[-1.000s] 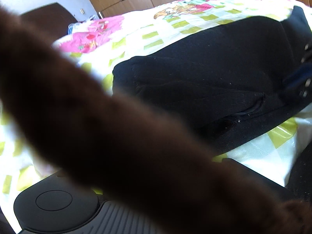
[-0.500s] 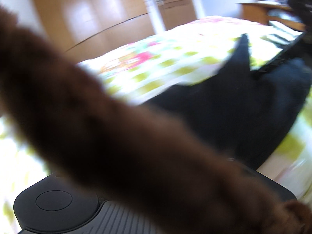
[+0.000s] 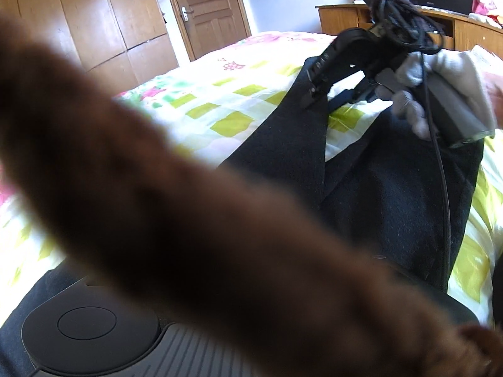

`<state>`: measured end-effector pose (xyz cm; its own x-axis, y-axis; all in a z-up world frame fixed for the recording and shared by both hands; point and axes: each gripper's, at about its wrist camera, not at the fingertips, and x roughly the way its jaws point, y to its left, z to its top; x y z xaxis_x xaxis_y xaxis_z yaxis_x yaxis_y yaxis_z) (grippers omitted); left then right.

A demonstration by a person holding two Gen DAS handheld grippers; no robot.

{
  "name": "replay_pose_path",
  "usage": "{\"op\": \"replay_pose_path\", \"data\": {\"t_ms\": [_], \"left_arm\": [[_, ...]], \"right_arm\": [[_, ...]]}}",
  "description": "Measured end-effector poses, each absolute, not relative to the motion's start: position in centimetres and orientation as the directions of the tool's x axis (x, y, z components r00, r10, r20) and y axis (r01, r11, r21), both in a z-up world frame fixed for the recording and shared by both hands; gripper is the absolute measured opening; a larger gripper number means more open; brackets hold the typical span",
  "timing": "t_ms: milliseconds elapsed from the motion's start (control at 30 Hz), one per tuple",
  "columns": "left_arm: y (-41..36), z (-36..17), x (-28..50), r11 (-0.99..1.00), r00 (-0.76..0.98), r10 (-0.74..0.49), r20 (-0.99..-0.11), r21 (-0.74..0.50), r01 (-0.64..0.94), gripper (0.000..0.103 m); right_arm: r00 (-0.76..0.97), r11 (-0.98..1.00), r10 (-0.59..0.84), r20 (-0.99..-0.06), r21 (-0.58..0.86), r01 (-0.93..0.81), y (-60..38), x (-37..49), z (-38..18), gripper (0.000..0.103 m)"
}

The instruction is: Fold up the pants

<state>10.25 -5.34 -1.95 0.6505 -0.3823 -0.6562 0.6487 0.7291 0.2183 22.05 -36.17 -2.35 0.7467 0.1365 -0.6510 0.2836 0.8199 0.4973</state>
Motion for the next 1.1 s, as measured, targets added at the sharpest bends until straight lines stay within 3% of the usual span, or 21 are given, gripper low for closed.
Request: {"op": "replay_pose_path", "data": {"t_ms": [33, 133, 433, 567, 700, 833, 1000, 1100], "left_arm": [[-5.5, -1.9, 10.5, 0.73, 0.648, -0.382, -0.659, 0.214, 0.649, 0.057], [-5.8, -1.7, 10.5, 0.724, 0.65, -0.374, -0.661, 0.231, 0.651, 0.057], [-6.7, 1.7, 7.6, 0.678, 0.637, -0.46, -0.619, 0.218, 0.702, 0.058], [-7.8, 1.0, 5.6, 0.626, 0.575, -0.509, -0.641, 0.183, 0.758, 0.062], [-9.8, -2.6, 4.9, 0.571, 0.53, -0.454, -0.717, 0.223, 0.79, 0.062], [-10.0, -2.2, 5.3, 0.58, 0.526, -0.461, -0.715, 0.205, 0.788, 0.062], [-10.0, -2.4, 5.7, 0.586, 0.519, -0.458, -0.722, 0.194, 0.787, 0.062], [-10.5, -2.4, 6.0, 0.586, 0.518, -0.463, -0.719, 0.19, 0.788, 0.062]], "right_arm": [[0.746, 0.818, 0.127, -0.654, 0.495, 0.294, -36.3, 22.4, -2.3, 0.03], [0.768, 0.816, 0.112, -0.631, 0.5, 0.291, -36.2, 22.2, -1.5, 0.025], [0.889, 0.839, 0.088, -0.448, 0.515, 0.177, -38.1, 10.6, 7.5, 0.023], [0.857, 0.876, 0.034, -0.514, 0.428, 0.223, -37.8, 5.5, 5.4, 0.024], [0.786, 0.817, 0.069, -0.614, 0.486, 0.309, -39.2, 5.3, -0.4, 0.031], [0.831, 0.691, 0.085, -0.55, 0.633, 0.348, -41.9, 5.3, -2.6, 0.045], [0.885, 0.569, 0.036, -0.464, 0.737, 0.364, -44.9, 5.5, -3.7, 0.051], [0.88, 0.559, 0.037, -0.473, 0.74, 0.374, -45.7, 6.7, -4.3, 0.051]]}}
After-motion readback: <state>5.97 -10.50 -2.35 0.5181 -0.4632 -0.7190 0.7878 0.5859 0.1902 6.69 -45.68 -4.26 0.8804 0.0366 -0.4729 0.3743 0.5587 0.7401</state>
